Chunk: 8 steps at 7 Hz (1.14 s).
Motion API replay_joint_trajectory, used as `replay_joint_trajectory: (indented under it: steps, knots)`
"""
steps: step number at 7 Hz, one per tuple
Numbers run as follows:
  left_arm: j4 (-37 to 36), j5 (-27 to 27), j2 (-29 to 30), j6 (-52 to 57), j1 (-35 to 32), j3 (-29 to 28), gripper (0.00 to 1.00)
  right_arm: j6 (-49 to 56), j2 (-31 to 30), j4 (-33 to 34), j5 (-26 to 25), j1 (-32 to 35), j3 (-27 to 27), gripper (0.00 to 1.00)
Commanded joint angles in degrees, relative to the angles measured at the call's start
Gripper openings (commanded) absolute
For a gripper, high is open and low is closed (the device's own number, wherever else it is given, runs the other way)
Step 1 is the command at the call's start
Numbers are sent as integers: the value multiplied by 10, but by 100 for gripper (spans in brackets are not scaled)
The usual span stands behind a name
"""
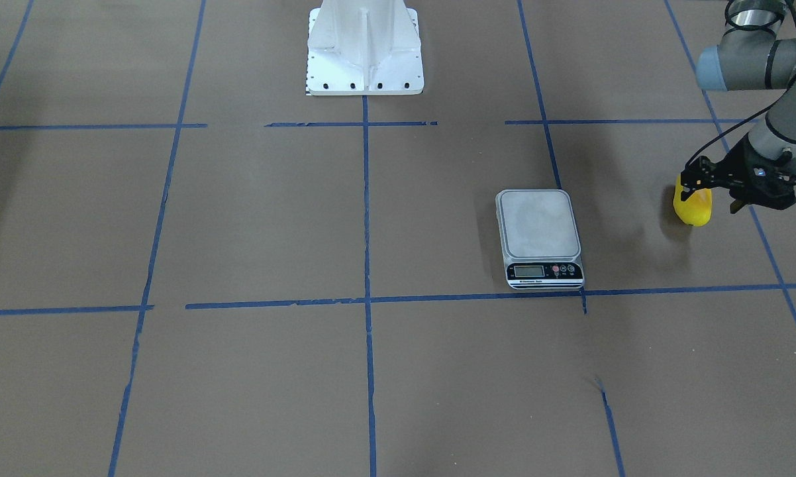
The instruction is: Weigh mango
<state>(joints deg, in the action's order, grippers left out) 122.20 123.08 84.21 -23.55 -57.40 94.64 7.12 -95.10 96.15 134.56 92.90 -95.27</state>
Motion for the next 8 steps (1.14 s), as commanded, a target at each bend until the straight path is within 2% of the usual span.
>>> replay_joint_trajectory:
  steps: [1, 2, 3, 4, 5, 6, 7, 8]
  knots:
    - [25, -3, -2, -20, 23, -24, 100, 0, 0, 0, 0, 0, 0, 100]
    - [25, -3, -2, -19, 23, -32, 99, 0, 0, 0, 0, 0, 0, 100]
    - [25, -3, -2, -20, 32, -40, 83, 0, 0, 0, 0, 0, 0, 100]
    - [24, -3, -2, -22, 33, -34, 19, 0, 0, 0, 0, 0, 0, 100]
    - [23, 0, -2, -24, 31, -24, 0, 0, 0, 0, 0, 0, 0, 100]
    - [13, 3, 6, -57, 31, 27, 0, 0, 0, 0, 0, 0, 0, 100]
    - [1, 4, 36, -153, 32, 60, 0, 0, 0, 0, 0, 0, 0, 100]
    - [-22, 4, 93, -221, 32, 60, 0, 0, 0, 0, 0, 0, 0, 100]
